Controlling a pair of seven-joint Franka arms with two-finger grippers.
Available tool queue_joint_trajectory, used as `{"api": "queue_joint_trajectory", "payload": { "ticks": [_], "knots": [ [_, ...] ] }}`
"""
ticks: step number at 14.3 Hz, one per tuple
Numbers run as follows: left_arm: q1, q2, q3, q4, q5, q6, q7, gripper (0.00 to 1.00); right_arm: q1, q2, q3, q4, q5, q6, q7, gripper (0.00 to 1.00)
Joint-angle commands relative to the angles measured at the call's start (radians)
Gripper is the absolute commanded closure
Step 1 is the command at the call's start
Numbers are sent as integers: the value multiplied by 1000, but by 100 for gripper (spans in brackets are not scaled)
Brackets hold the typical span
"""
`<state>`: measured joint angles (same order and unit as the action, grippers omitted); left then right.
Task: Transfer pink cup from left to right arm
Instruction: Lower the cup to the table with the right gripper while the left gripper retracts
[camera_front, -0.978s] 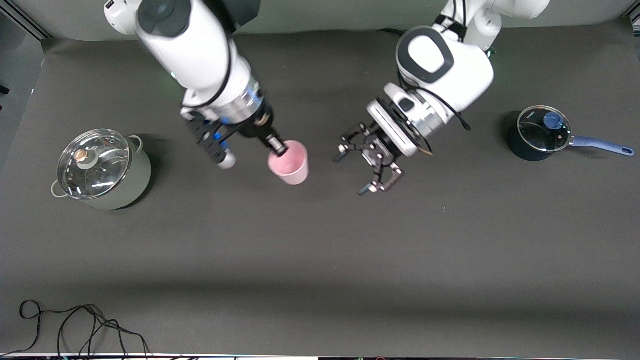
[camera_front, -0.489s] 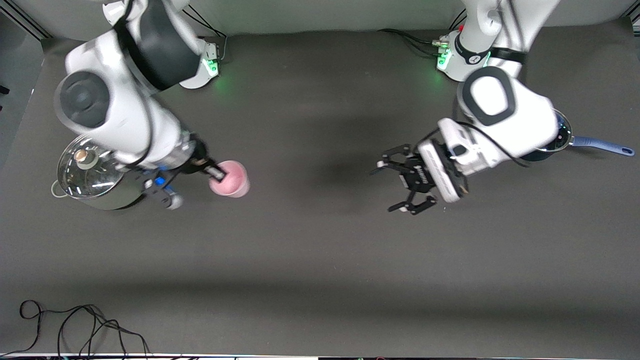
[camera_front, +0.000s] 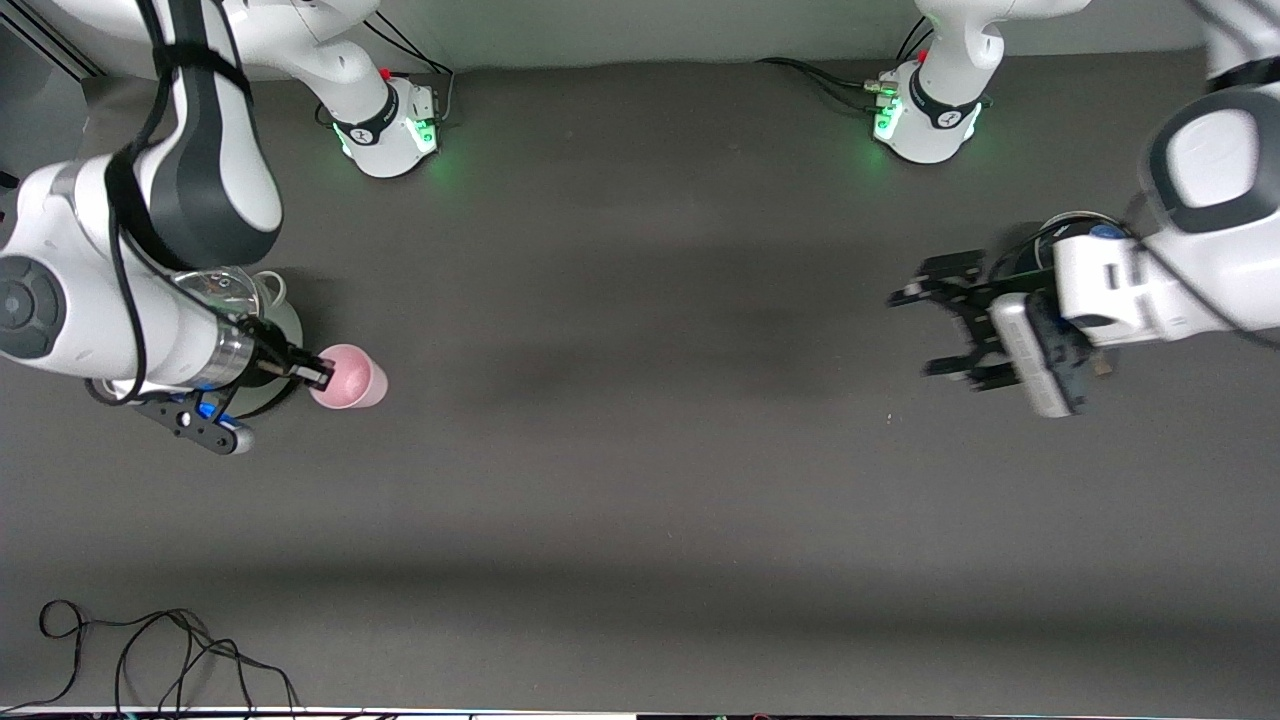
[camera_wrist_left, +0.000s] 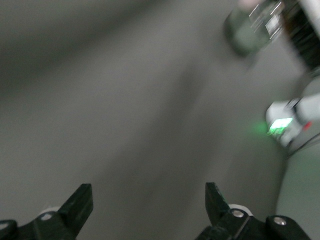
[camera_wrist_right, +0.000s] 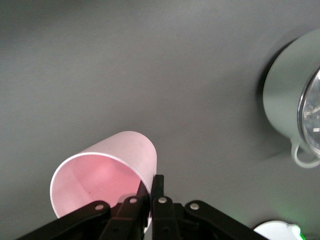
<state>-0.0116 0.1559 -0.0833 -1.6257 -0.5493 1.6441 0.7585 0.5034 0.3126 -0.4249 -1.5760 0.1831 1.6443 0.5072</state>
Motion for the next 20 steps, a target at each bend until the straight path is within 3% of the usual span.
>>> {"api": "queue_joint_trajectory", "payload": {
  "ticks": [1, 7, 9, 12, 16, 20],
  "knots": [
    [-4, -10, -13, 82, 248, -99, -128, 0, 18, -59, -40, -185, 4, 145, -91, 100],
    [4, -59, 8, 119, 463, -203, -352, 0, 17, -69, -101, -396, 12, 377, -242, 100],
    [2, -61, 8, 122, 526, -245, -532, 0, 15, -66, -113, -465, 16, 472, -288, 100],
    [4, -53, 8, 138, 569, -289, -755, 0, 15, -55, -112, -565, 18, 626, -296, 100],
    [38, -62, 7, 129, 568, -277, -762, 0, 15, -9, -112, -607, 30, 730, -363, 100],
    [32, -108, 3, 28, 559, -155, -762, 0, -19, 23, -114, -608, 229, 732, -551, 100]
  ]
}}
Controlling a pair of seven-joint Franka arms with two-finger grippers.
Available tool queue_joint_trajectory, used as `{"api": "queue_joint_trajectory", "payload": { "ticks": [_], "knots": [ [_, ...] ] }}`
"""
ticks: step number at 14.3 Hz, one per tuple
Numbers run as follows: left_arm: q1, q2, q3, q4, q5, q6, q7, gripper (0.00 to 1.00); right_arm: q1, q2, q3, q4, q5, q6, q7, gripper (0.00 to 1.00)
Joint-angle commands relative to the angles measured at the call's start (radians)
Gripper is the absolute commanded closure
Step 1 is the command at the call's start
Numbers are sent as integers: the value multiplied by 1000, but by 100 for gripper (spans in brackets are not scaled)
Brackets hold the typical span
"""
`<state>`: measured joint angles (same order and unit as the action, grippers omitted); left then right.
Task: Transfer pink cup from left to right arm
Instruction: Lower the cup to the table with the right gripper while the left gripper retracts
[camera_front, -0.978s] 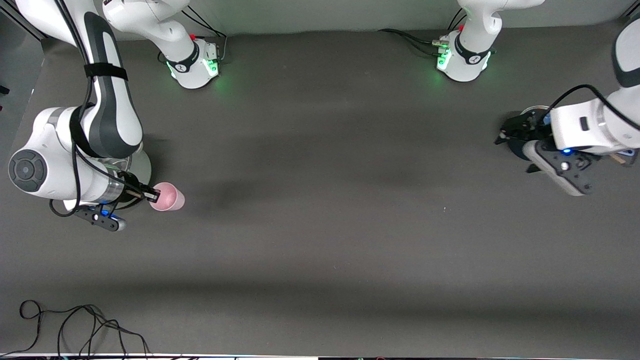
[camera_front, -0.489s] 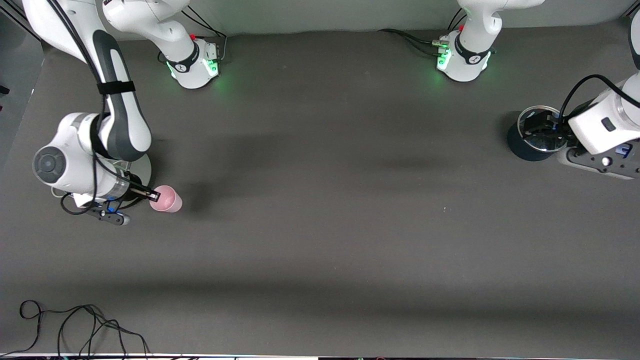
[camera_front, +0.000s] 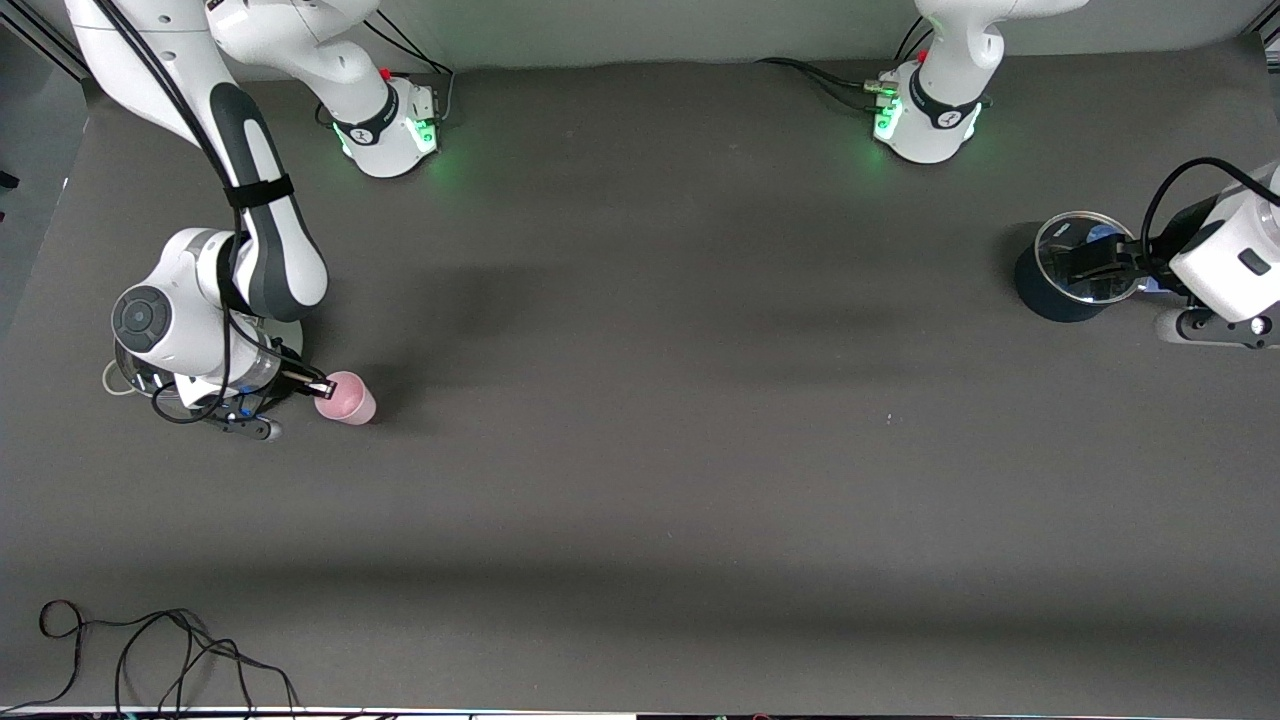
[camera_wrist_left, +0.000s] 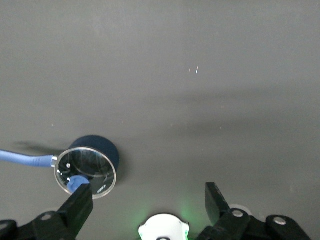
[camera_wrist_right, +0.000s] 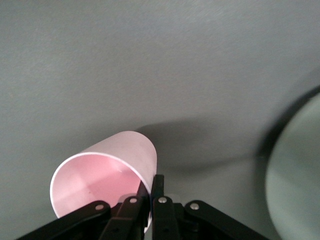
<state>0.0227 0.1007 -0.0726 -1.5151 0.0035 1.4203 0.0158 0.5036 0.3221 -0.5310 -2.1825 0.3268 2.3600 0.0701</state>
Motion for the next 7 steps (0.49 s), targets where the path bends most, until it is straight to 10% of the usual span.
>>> {"api": "queue_joint_trajectory", "payload": {
  "ticks": [1, 3, 7],
  "knots": [
    [0, -53, -7, -91, 4, 83, -20, 0, -16, 18, -7, -2, 86, 16, -136, 96],
    [2, -36, -7, -79, -2, 101, -20, 0, -5, 17, -7, 0, 86, 15, -133, 62],
    [-6, 5, -3, -13, -34, 103, -20, 0, -16, 9, -12, 1, 86, 13, -139, 35]
  ]
}}
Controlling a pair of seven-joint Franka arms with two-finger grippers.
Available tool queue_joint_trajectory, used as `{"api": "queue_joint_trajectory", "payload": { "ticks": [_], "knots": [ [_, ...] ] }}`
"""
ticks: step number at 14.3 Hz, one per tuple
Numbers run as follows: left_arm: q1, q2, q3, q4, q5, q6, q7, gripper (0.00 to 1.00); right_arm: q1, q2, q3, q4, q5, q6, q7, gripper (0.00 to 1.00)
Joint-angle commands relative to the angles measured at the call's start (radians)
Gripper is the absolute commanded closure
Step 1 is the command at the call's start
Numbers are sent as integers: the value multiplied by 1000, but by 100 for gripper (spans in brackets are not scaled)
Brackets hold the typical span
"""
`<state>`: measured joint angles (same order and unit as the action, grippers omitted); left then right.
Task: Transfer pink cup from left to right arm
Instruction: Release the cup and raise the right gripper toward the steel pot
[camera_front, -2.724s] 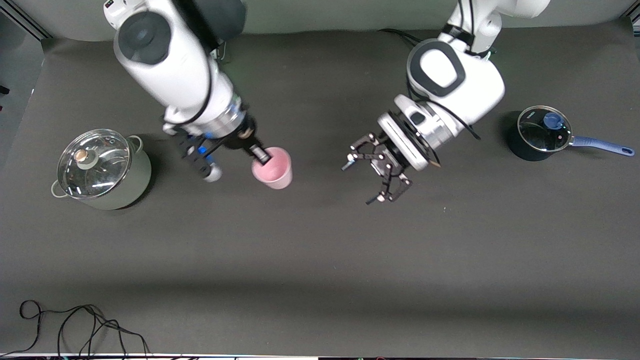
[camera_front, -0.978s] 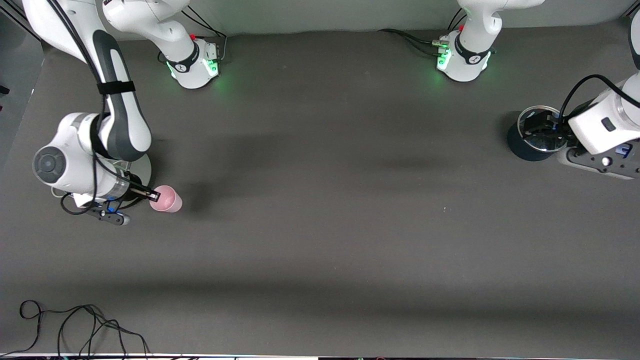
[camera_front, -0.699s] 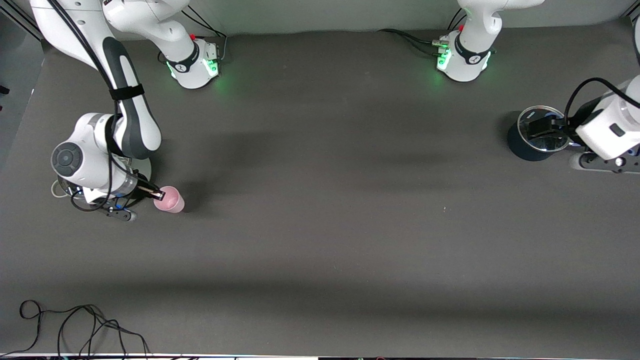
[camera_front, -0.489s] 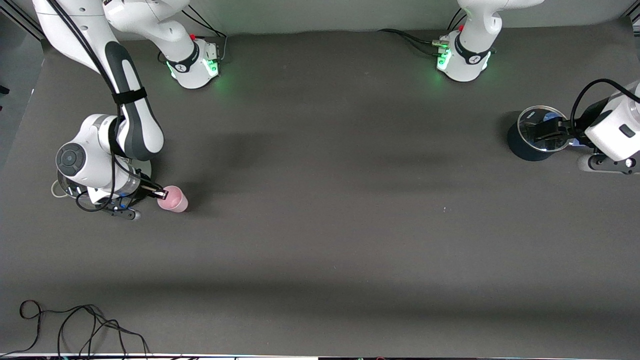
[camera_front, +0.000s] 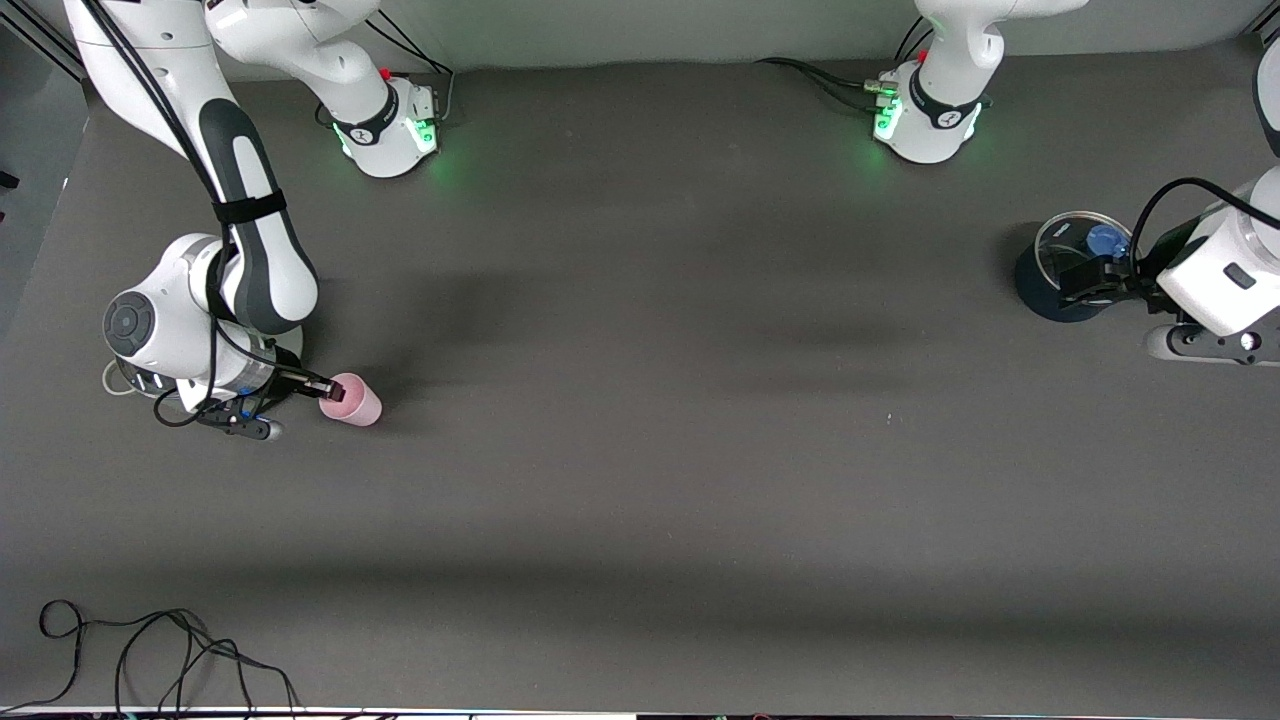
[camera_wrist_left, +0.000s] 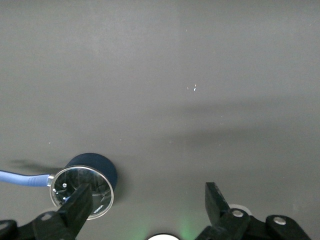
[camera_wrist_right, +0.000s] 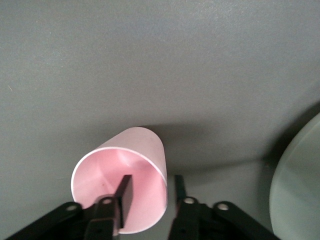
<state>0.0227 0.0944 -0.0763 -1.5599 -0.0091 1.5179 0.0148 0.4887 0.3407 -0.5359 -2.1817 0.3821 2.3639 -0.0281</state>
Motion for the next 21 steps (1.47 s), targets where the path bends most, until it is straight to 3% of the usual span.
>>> {"api": "queue_joint_trajectory", "payload": {
  "ticks": [1, 3, 5, 8, 11, 14, 21],
  "knots": [
    [-13, 14, 1, 44, -22, 2, -24, 0, 1, -17, -10, 2, 27, 6, -41, 24],
    [-64, 11, 50, 46, -22, -13, -19, 0, 10, -41, -24, 6, 23, 2, -38, 16],
    [-110, 11, 110, 46, -22, -15, -19, 0, 10, -90, -26, 11, -18, -11, -33, 1],
    [-106, 10, 112, 44, -20, -15, -18, 0, 10, -182, -42, 57, -187, -109, -21, 1],
    [-106, 10, 112, 43, -12, -15, -16, 0, 11, -261, -75, 130, -218, -248, -24, 1],
    [-107, 11, 112, 43, -8, -9, -18, 0, 10, -330, -72, 229, -317, -388, -23, 0],
    [-113, 22, 110, 46, -11, -11, -18, 0, 7, -362, -75, 523, -356, -736, -15, 1]
  ]
}}
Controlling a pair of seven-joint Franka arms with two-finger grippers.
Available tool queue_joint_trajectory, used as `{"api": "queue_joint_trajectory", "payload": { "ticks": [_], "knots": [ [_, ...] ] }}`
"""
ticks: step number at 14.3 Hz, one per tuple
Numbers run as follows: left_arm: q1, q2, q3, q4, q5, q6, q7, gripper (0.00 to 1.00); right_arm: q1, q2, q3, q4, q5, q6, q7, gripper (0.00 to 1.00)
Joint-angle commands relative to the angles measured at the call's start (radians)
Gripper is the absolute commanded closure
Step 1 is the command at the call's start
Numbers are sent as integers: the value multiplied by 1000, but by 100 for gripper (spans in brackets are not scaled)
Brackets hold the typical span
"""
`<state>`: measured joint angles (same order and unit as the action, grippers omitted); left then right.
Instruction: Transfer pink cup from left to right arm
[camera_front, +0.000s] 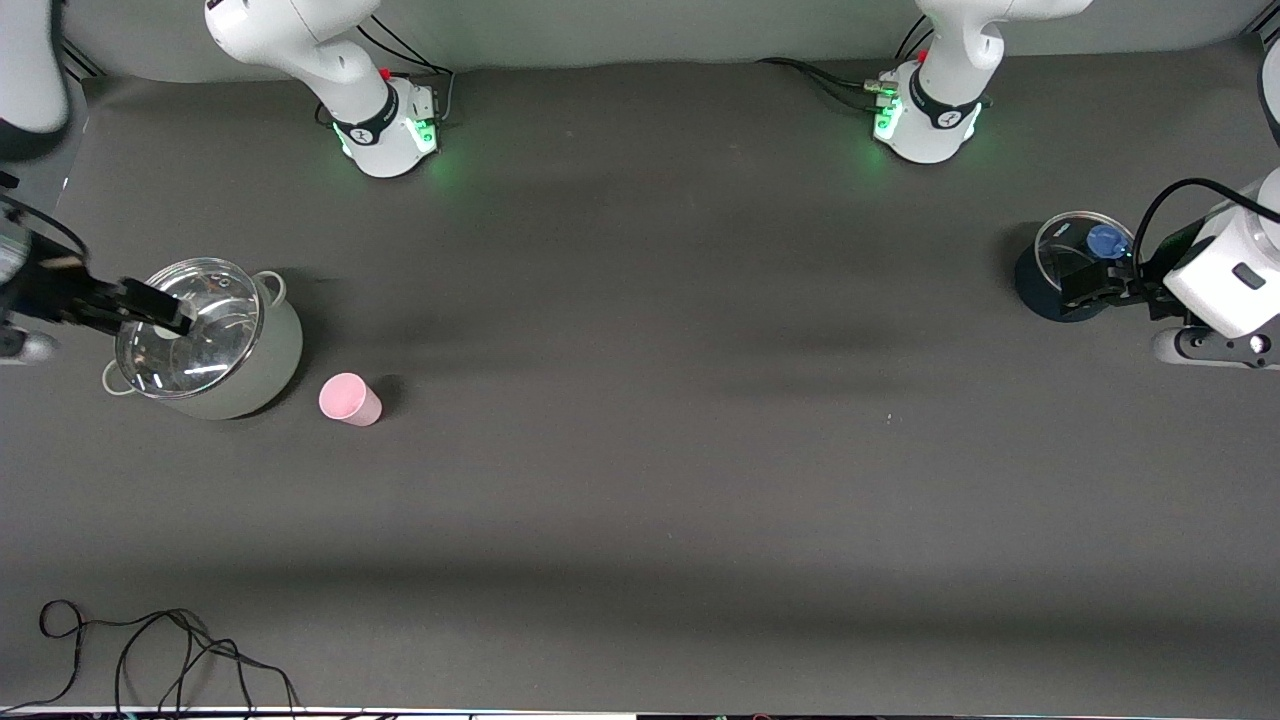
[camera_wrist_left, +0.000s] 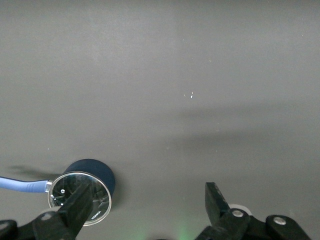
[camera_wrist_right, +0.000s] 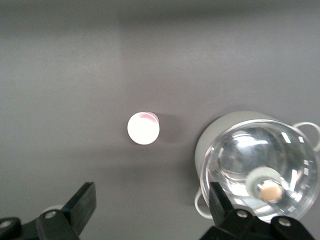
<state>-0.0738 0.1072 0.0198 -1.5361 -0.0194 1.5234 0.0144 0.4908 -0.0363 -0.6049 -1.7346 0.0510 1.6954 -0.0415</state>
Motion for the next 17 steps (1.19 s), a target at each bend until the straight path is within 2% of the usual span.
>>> {"api": "queue_joint_trajectory", "payload": {
  "ticks": [1, 11, 12, 17],
  "knots": [
    [-12, 9, 14, 27, -4, -19, -16, 0, 5, 15, -6, 101, -26, -95, 5, 0],
    [-11, 26, 15, 34, 10, -8, -16, 0, -18, 12, -23, 110, -27, -154, -8, 0],
    [-11, 26, 15, 34, 10, -8, -16, 0, -52, 13, -3, 109, -23, -155, -5, 0],
    [-11, 25, 17, 39, 12, 3, -16, 0, -332, -7, 291, 104, -25, -160, -6, 0]
  ]
}}
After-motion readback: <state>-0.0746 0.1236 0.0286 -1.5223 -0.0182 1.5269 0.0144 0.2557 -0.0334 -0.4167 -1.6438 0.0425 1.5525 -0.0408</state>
